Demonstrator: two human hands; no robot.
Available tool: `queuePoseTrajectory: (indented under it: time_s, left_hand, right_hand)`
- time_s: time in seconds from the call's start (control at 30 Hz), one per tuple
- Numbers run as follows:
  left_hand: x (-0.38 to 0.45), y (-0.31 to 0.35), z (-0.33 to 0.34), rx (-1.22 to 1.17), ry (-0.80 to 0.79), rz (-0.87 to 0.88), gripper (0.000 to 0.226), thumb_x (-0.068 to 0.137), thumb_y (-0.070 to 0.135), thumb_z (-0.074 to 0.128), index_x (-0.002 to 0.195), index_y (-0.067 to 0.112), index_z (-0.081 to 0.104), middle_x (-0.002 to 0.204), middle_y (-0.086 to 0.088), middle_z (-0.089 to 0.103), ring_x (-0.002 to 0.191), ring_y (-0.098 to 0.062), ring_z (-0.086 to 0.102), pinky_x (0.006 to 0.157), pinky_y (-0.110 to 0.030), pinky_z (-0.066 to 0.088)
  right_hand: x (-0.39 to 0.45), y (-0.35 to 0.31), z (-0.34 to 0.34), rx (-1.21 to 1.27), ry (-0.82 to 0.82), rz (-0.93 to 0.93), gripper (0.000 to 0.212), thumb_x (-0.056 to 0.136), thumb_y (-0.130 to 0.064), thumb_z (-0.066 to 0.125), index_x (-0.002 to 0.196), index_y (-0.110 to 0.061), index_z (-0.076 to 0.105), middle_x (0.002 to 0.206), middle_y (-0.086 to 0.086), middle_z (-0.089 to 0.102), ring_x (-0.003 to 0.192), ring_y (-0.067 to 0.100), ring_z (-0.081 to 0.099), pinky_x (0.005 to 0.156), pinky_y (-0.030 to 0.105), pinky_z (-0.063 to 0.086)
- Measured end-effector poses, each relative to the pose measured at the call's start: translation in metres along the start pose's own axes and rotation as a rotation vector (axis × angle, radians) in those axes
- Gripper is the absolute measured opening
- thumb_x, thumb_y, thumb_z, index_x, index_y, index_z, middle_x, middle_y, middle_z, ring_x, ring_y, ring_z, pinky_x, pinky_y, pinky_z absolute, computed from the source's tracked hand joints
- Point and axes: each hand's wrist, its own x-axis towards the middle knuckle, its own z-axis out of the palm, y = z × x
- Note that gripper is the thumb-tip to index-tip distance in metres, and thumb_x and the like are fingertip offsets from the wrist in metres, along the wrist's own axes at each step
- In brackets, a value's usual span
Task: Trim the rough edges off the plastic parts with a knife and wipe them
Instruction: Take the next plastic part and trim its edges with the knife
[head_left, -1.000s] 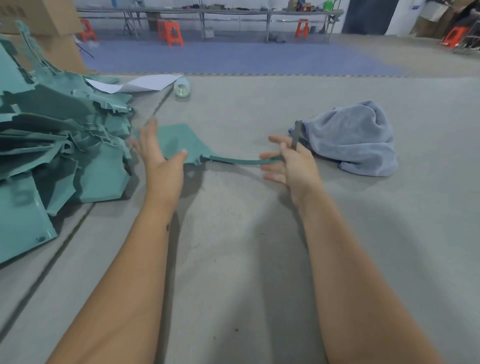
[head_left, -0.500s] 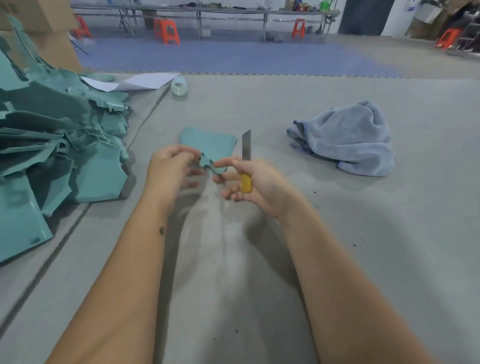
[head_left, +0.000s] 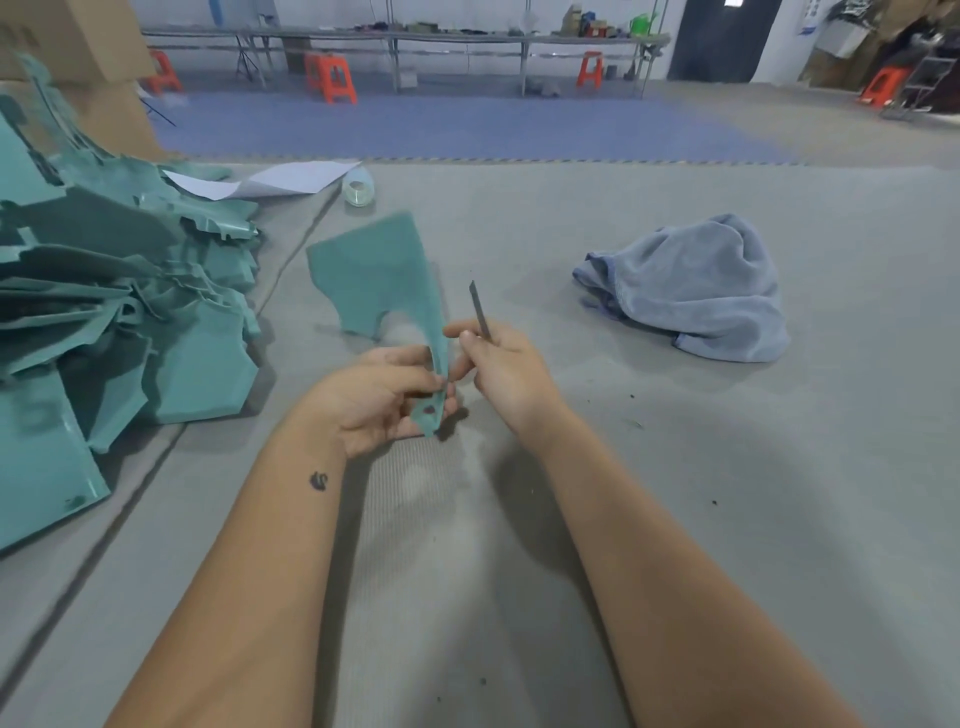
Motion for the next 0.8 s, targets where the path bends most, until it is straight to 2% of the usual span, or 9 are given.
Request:
queuePoseTrajectory:
  time_s: [0.1,0.2,0.3,0.43,0.5,0.57,0.63,0.73,0.8]
  left_hand:
    - [0.005,-0.002,0.003,0.034,0.142,0.024,0.033,0.094,-0.009,0.036,0.113,0.009,0.056,0.063,-0.008,0.053,0.044,-0.014,0.054,0.042,-0.019,0.044]
    - [0.009,-0.004,-0.001,0.285,0.278,0.092,0.026,0.1,0.0,0.036,0.104,0.01,0.059,0.067,-0.006,0.05,0.039,-0.009,0.05,0.038,-0.017,0.041]
    - [0.012,-0.009,-0.002,0.407,0.307,0.139,0.022,0.103,0.01,0.038,0.101,0.01,0.06,0.061,-0.006,0.054,0.038,-0.01,0.051,0.039,-0.018,0.044]
    - [0.017,-0.013,-0.004,0.642,0.349,0.273,0.025,0.1,0.02,0.046,0.091,0.006,0.065,0.045,0.002,0.05,0.037,-0.011,0.044,0.043,-0.021,0.038]
    - [0.019,-0.013,-0.007,0.783,0.413,0.374,0.029,0.097,0.023,0.049,0.089,0.0,0.065,0.046,0.008,0.043,0.04,-0.007,0.036,0.049,-0.026,0.031]
    - [0.02,-0.014,-0.01,0.782,0.432,0.406,0.03,0.095,0.024,0.05,0.085,0.002,0.067,0.044,0.011,0.039,0.042,-0.005,0.033,0.049,-0.027,0.029]
    - [0.021,-0.013,-0.012,0.703,0.443,0.373,0.027,0.094,0.026,0.051,0.08,0.013,0.071,0.042,0.013,0.04,0.04,-0.005,0.034,0.046,-0.024,0.03]
    - [0.02,-0.011,-0.013,0.54,0.435,0.323,0.026,0.089,0.024,0.051,0.075,0.017,0.071,0.043,0.011,0.039,0.037,-0.007,0.032,0.046,-0.026,0.024]
    - [0.02,-0.011,-0.014,0.496,0.449,0.335,0.027,0.088,0.024,0.05,0.073,0.017,0.071,0.045,0.009,0.039,0.038,-0.007,0.031,0.046,-0.026,0.024]
  right_hand:
    - [0.001,-0.002,-0.006,0.031,0.08,0.024,0.005,0.095,-0.031,0.054,0.094,-0.026,0.055,0.08,-0.003,0.055,0.067,0.007,0.047,0.063,0.024,0.034]
    - [0.005,-0.005,-0.012,0.117,0.113,0.127,0.01,0.094,-0.031,0.047,0.088,-0.025,0.05,0.087,-0.001,0.054,0.063,0.008,0.038,0.058,0.025,0.027]
    - [0.007,-0.007,-0.016,0.076,0.121,0.181,0.013,0.091,-0.025,0.048,0.081,-0.019,0.053,0.086,-0.002,0.053,0.064,0.01,0.038,0.059,0.026,0.028]
    - [0.003,-0.002,-0.016,-0.053,0.078,0.04,0.015,0.095,-0.024,0.054,0.081,-0.019,0.055,0.08,0.0,0.054,0.064,0.011,0.043,0.064,0.027,0.037]
    - [0.0,-0.001,-0.016,0.0,0.001,-0.019,0.015,0.097,-0.02,0.054,0.083,-0.017,0.057,0.073,0.003,0.059,0.053,0.009,0.044,0.055,0.023,0.038]
    - [-0.003,-0.001,-0.016,0.029,-0.044,-0.061,0.011,0.097,-0.018,0.055,0.087,-0.017,0.059,0.065,0.005,0.064,0.043,0.012,0.048,0.043,0.018,0.037]
    - [-0.005,-0.001,-0.015,0.006,-0.04,-0.114,0.011,0.096,-0.02,0.057,0.086,-0.024,0.062,0.061,0.009,0.064,0.041,0.014,0.05,0.04,0.017,0.036]
    - [-0.003,0.001,-0.012,-0.068,0.013,-0.178,0.017,0.093,-0.035,0.054,0.081,-0.028,0.064,0.055,-0.001,0.051,0.051,0.011,0.044,0.054,0.026,0.038]
    - [-0.002,-0.001,-0.011,-0.027,0.032,-0.108,0.037,0.089,-0.049,0.041,0.078,-0.026,0.068,0.058,-0.007,0.041,0.06,0.013,0.039,0.064,0.032,0.033]
